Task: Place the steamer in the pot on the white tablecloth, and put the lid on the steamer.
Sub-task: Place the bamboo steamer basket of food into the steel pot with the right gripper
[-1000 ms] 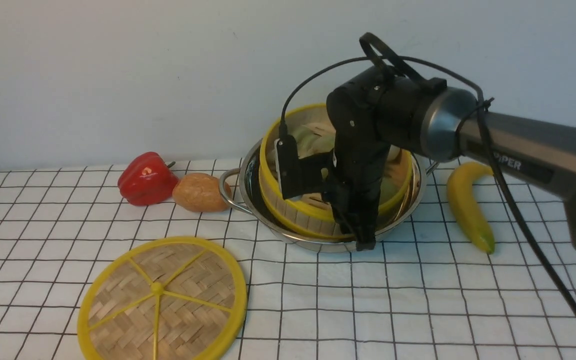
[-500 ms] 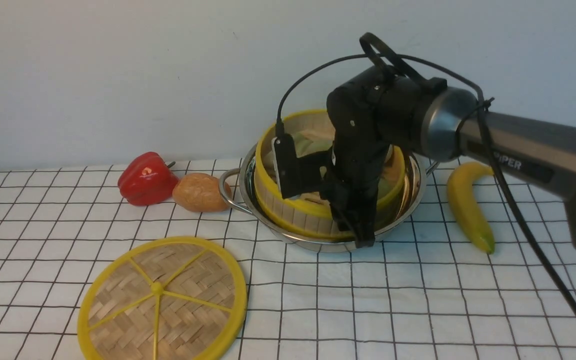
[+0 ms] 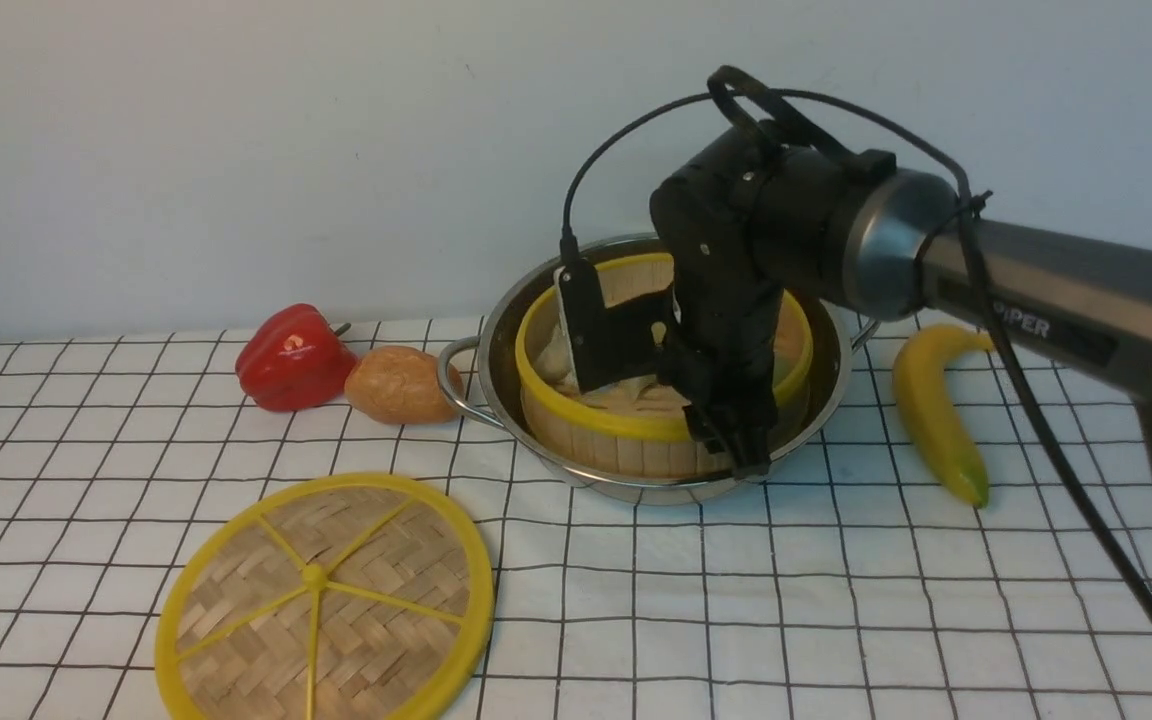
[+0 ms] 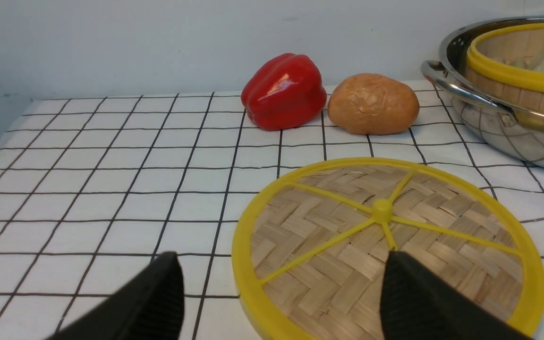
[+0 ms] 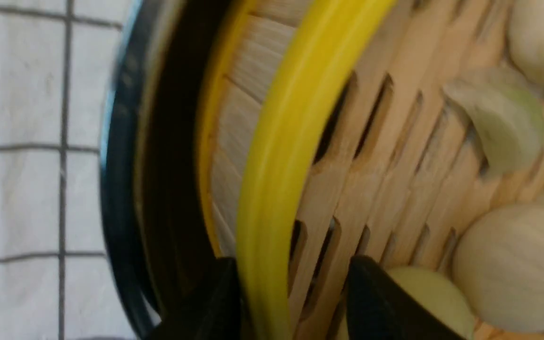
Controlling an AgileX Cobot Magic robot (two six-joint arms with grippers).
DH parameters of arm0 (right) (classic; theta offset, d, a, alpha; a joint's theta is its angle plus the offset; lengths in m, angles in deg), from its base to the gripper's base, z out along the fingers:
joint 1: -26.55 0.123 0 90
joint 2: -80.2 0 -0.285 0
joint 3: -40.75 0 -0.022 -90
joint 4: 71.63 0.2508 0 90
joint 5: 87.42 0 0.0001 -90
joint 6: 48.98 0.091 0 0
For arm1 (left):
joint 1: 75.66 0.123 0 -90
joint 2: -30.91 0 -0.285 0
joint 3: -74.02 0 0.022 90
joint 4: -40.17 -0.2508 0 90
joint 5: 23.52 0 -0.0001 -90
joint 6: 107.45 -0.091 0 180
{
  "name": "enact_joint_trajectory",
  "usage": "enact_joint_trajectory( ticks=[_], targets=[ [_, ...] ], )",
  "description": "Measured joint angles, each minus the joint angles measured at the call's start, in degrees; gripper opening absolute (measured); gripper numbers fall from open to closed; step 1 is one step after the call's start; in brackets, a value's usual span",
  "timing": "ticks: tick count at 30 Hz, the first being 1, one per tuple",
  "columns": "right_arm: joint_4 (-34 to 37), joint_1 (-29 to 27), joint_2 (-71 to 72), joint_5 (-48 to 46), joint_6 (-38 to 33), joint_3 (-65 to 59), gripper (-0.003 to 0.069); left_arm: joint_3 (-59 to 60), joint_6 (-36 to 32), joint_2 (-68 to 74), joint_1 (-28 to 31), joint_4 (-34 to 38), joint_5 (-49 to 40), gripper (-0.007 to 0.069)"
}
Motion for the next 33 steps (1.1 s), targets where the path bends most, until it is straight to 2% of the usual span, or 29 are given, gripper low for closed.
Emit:
enact_joint_trajectory(
  ticks=[5,13,21,30,33],
  targets=[
    [-0.84,0.00,0.82,0.06,0.84,0.00,0.0306,0.00,0.00,0.00,0.00,0.00,0.00,0.0515],
    [5.20,0.05,0.64,2.84,0.47,0.00,0.0276,0.00,0.00,0.00,0.00,0.00,0.00,0.0515],
    [3.96,-0.06,0.33,2.56,1.48,0.00,0.0367,0.00,0.00,0.00,0.00,0.00,0.00,0.0515],
    [4.11,-0.99,-0.62,1.11,2.21,0.00,0.0396,0.00,0.00,0.00,0.00,0.00,0.00,0.0515],
    [4.11,-0.99,-0.62,1.92,3.77,0.00,0.0427,0.00,0.00,0.00,0.00,0.00,0.00,0.0515]
  ],
)
